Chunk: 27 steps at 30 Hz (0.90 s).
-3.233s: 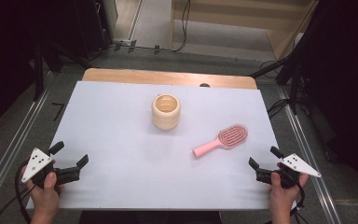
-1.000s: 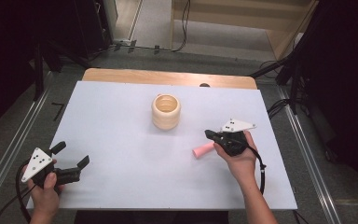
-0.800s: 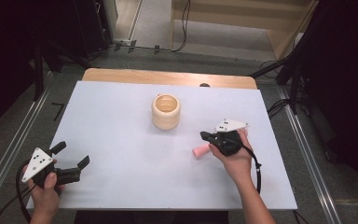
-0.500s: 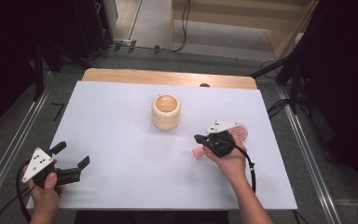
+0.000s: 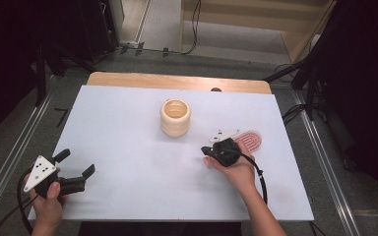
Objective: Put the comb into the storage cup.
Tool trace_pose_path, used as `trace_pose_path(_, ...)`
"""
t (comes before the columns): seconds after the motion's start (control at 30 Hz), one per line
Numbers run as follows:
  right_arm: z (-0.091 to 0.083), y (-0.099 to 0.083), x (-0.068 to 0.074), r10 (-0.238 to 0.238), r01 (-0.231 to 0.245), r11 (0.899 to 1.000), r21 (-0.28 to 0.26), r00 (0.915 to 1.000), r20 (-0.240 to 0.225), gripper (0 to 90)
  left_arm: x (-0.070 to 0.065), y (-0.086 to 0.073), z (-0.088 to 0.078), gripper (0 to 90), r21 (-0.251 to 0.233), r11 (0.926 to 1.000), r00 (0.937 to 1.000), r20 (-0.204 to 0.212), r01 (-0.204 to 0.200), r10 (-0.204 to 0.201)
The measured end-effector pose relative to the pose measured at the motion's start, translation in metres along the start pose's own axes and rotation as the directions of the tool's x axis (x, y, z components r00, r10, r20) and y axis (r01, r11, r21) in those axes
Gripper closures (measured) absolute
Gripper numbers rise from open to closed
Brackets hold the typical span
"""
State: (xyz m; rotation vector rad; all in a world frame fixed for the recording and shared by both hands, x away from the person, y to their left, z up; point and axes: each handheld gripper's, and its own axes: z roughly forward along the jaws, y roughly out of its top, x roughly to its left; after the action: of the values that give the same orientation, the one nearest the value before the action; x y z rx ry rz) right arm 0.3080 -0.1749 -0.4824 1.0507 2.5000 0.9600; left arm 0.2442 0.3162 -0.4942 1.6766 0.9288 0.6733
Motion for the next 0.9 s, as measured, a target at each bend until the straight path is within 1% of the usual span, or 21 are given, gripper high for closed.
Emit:
trace_pose_path(0.1,0.005,-0.001,0.0,0.006,-0.006,1.0,0.027,0.9999,0.01,87.8,0.0,0.0,0.0,0.0,0.001,1.0,1.0,-0.003,0.0,0.0)
trace_pose_path(0.13,0.005,-0.001,0.0,0.006,-0.006,1.0,0.027,0.9999,0.01,87.8,0.0,0.0,0.0,0.0,0.001,1.0,1.0,-0.002,0.001,-0.001)
trace_pose_path(0.17,0.006,-0.002,0.0,0.014,-0.014,0.999,0.036,0.9998,0.013,87.8,0.0,0.0,0.0,0.0,0.001,1.0,1.0,-0.002,0.001,-0.001)
trace_pose_path(0.27,0.007,-0.004,-0.002,0.013,-0.014,0.999,0.035,0.9998,0.014,87.8,0.0,0.0,0.0,0.0,0.001,1.0,1.0,-0.002,0.001,-0.001)
trace_pose_path(0.33,0.007,-0.005,-0.002,0.03,-0.03,0.999,0.031,0.9995,0.011,87.8,0.0,0.0,0.0,0.0,0.0,1.0,1.0,-0.001,0.001,-0.001)
trace_pose_path(0.5,0.006,-0.006,-0.002,0.03,-0.03,0.999,0.035,0.9995,0.001,87.8,0.0,0.0,0.0,0.0,0.004,1.0,1.0,-0.003,0.0,0.0)
trace_pose_path(0.57,0.005,-0.007,-0.002,0.029,-0.029,0.999,0.04,0.9996,-0.001,87.8,0.0,0.0,0.0,0.0,0.004,1.0,1.0,-0.004,0.004,-0.004)
trace_pose_path(0.6,0.003,-0.009,-0.001,0.037,-0.037,0.998,0.046,0.9993,-0.005,87.8,0.0,0.0,0.0,0.0,0.005,1.0,1.0,-0.004,0.004,-0.004)
trace_pose_path(0.67,0.002,-0.01,-0.001,0.03,-0.029,0.999,0.045,0.9995,-0.007,87.8,0.0,0.0,0.0,0.0,0.004,1.0,1.0,-0.003,0.004,-0.004)
trace_pose_path(0.7,0.001,-0.012,-0.001,0.035,-0.034,0.998,0.047,0.9994,-0.008,87.8,0.0,0.0,0.0,0.0,0.004,1.0,1.0,-0.003,0.005,-0.005)
trace_pose_path(0.77,-0.004,-0.018,0.0,0.044,-0.043,0.998,0.055,0.9989,-0.019,87.8,0.0,0.0,0.0,0.0,0.005,1.0,1.0,-0.003,0.003,-0.003)
trace_pose_path(0.87,-0.007,-0.022,0.001,0.046,-0.044,0.997,0.055,0.9986,-0.026,87.8,0.0,0.0,0.0,0.0,0.005,1.0,1.0,-0.004,0.003,-0.003)
trace_pose_path(0.9,-0.009,-0.024,0.001,0.049,-0.047,0.997,0.058,0.9982,-0.035,87.8,0.0,0.0,0.0,0.0,0.006,1.0,1.0,-0.003,0.002,-0.002)
